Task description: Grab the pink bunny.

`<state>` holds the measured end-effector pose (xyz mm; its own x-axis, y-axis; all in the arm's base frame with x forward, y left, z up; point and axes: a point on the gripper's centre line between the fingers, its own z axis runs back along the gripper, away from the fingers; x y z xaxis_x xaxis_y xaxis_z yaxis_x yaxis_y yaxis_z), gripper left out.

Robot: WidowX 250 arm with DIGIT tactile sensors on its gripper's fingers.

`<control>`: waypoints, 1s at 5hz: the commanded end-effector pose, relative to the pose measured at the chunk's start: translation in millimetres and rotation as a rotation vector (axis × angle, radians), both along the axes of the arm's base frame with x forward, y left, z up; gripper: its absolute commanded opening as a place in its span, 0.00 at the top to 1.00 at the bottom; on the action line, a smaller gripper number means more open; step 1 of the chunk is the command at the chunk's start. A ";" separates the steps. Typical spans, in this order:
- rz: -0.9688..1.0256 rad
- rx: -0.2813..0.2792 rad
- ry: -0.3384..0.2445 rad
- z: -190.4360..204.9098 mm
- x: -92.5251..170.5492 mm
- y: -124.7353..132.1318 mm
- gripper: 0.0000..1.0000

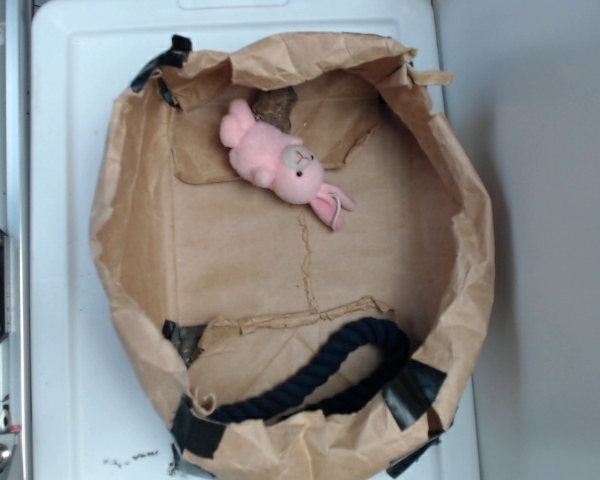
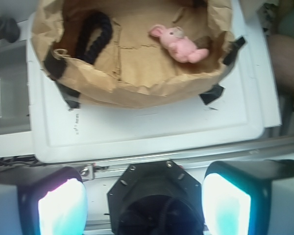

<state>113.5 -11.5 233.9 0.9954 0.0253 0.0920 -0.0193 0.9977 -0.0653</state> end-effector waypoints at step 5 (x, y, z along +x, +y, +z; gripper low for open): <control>-0.011 0.000 -0.036 -7.9 5.5 -9.1 0.00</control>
<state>117.4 -18.4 222.4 0.9929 0.0242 0.1160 -0.0173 0.9980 -0.0607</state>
